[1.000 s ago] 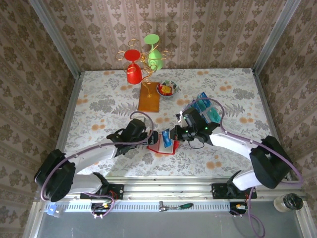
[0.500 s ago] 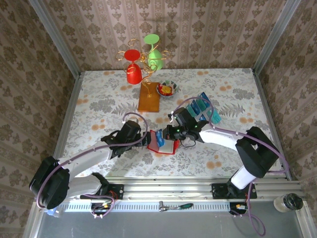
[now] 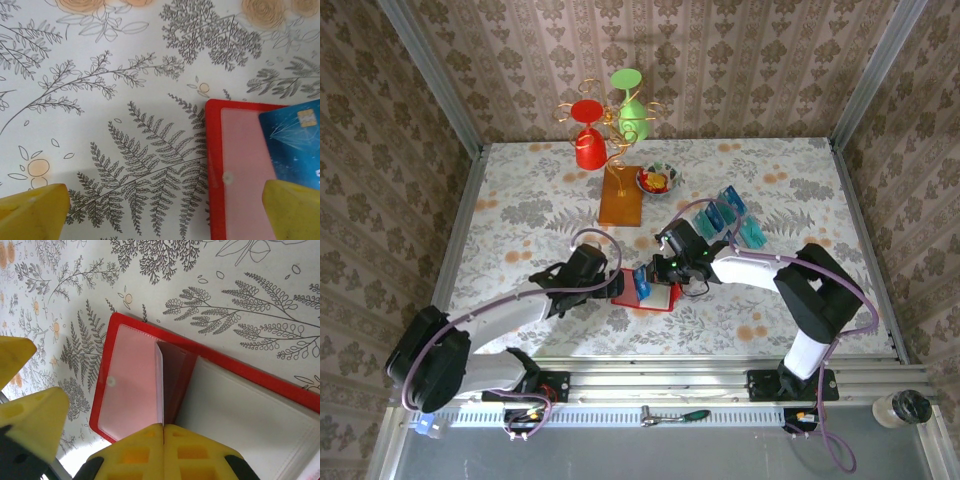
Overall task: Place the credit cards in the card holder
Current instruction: Insert the credit card into the card slot.
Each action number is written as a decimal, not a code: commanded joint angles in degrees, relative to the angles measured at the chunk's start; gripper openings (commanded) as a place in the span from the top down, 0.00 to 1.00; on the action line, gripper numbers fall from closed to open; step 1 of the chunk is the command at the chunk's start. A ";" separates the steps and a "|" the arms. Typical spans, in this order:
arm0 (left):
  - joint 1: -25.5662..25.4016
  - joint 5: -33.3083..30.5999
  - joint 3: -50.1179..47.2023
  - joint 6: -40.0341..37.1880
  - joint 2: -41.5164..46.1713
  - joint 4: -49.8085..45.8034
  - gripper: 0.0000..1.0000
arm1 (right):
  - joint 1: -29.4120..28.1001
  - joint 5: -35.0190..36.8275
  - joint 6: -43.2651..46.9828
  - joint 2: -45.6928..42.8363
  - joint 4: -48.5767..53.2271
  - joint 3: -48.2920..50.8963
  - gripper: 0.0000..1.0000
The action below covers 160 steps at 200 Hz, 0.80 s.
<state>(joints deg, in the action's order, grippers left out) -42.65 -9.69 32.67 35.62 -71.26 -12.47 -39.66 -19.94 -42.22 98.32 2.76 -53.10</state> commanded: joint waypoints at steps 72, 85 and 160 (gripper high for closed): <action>-3.21 -1.65 2.38 -4.80 -6.38 0.89 0.00 | -0.42 0.78 0.19 0.31 0.36 -0.47 1.00; -3.55 -2.47 2.16 -4.69 -6.77 0.90 0.00 | -0.40 0.53 0.19 0.13 0.53 -0.64 1.00; -4.17 -5.03 0.34 -2.04 -7.40 -0.36 0.00 | 0.24 2.65 -1.12 -9.17 -0.73 1.54 1.00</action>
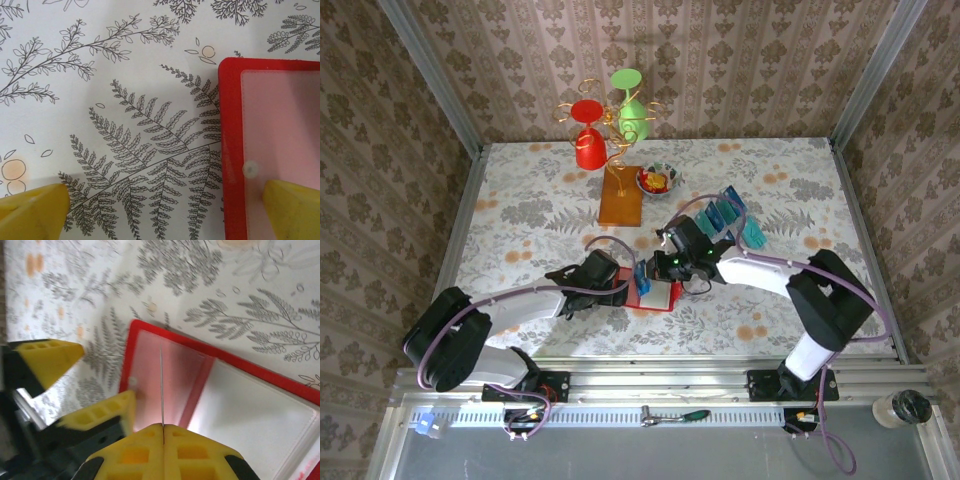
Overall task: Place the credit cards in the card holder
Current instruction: Insert the credit card into the card slot.
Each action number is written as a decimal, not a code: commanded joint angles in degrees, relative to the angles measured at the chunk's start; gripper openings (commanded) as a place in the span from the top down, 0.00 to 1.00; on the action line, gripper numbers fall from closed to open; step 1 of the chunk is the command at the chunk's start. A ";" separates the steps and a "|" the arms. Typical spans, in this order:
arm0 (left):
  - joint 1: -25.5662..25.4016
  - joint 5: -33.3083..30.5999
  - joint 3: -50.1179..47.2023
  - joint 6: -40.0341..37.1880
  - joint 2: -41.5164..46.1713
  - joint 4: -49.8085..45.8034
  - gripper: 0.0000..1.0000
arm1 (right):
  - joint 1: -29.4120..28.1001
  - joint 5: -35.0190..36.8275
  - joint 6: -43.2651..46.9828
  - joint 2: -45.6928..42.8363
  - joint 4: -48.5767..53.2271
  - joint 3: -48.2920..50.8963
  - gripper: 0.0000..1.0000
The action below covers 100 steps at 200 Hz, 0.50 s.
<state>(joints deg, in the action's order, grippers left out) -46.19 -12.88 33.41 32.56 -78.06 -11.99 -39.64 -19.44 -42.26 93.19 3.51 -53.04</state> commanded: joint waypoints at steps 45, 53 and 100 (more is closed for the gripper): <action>-0.83 -2.65 -0.63 1.52 -0.86 -1.92 0.00 | 0.30 4.53 -7.25 -6.38 -13.42 10.26 1.00; -0.85 -2.87 -0.74 1.71 -0.84 -2.20 0.00 | 0.22 5.14 -8.41 -6.86 -16.29 12.11 1.00; -0.86 -3.94 -1.20 3.64 -1.30 -3.64 0.00 | 0.01 9.05 -13.10 -9.16 -28.58 20.68 1.00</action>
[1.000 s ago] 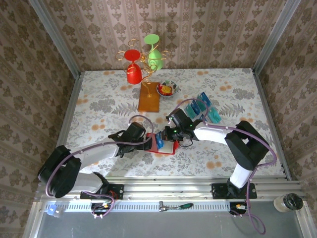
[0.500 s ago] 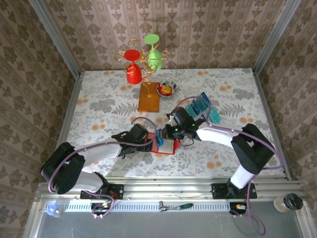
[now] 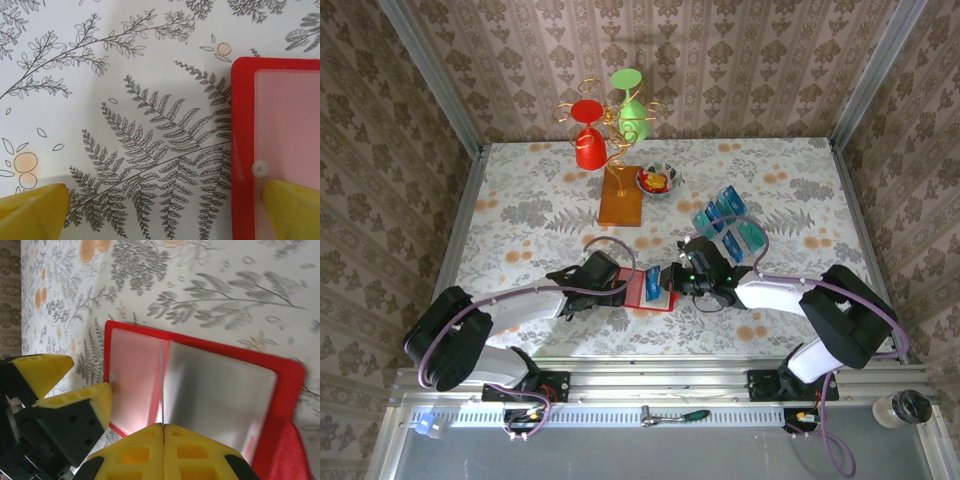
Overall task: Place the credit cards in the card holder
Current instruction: Insert the credit card into the card slot.
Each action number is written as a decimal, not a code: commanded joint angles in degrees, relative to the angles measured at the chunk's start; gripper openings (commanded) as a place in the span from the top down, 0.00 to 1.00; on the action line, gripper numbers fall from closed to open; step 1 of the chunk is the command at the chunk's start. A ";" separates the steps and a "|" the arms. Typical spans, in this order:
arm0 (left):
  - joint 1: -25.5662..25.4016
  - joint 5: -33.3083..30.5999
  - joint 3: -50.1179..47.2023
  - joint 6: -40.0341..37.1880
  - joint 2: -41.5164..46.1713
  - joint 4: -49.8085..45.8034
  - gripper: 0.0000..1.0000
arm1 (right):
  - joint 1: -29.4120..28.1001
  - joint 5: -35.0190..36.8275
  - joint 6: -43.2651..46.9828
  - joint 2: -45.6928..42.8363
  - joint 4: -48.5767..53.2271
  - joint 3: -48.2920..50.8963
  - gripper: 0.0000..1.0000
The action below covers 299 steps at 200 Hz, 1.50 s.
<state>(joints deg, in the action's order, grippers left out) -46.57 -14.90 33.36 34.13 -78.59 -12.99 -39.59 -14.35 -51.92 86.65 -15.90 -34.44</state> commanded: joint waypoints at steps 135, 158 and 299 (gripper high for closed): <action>-1.06 -2.36 -1.66 3.87 -1.12 -2.98 0.00 | -1.45 5.38 -8.01 3.76 -23.61 6.44 1.00; -1.01 -2.42 -1.64 3.92 -1.13 -3.00 0.00 | -1.69 6.37 -8.44 4.48 -24.90 7.16 1.00; -1.04 -2.42 -1.64 3.82 -1.31 -2.89 0.00 | -2.75 8.41 -12.38 9.06 -31.97 9.58 1.00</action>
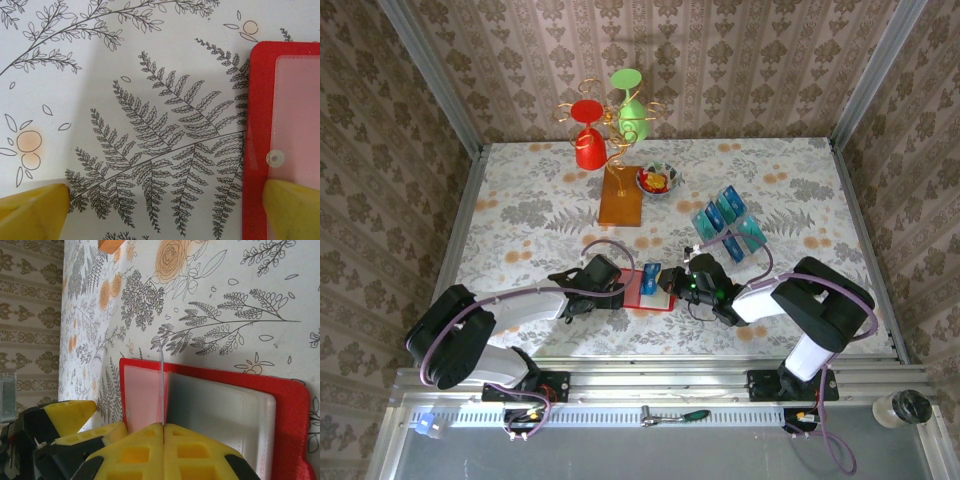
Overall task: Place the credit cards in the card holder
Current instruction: Insert the credit card into the card slot.
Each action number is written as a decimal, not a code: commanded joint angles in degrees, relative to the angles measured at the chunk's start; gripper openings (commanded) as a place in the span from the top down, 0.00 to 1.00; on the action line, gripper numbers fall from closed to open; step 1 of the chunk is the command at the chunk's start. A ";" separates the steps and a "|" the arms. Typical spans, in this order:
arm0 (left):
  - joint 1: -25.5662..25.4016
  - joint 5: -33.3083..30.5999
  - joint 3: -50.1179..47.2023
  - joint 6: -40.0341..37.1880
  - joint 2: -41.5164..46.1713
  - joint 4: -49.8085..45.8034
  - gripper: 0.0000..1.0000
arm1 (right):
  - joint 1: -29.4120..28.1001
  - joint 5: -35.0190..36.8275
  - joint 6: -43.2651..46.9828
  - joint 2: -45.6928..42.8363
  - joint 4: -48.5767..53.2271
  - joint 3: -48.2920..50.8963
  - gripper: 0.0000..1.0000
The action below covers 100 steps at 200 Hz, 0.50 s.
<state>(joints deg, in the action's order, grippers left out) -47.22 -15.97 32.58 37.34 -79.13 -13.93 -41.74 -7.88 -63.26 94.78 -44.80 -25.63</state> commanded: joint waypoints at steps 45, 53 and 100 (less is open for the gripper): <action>-0.33 -1.35 -0.85 0.59 -0.76 -1.94 0.00 | -0.71 1.90 -2.46 2.28 -5.75 1.51 1.00; -0.33 -1.35 -0.85 0.63 -0.75 -1.92 0.00 | -0.80 1.81 -2.73 2.51 -5.91 1.48 1.00; -0.33 -1.31 -0.48 0.46 -0.54 -2.13 0.00 | -1.13 1.81 -3.71 4.08 -7.23 1.72 1.00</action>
<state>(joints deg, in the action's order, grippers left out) -47.22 -15.97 32.58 37.34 -79.13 -13.96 -42.28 -7.84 -66.06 97.56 -49.82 -24.88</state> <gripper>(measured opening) 0.999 0.044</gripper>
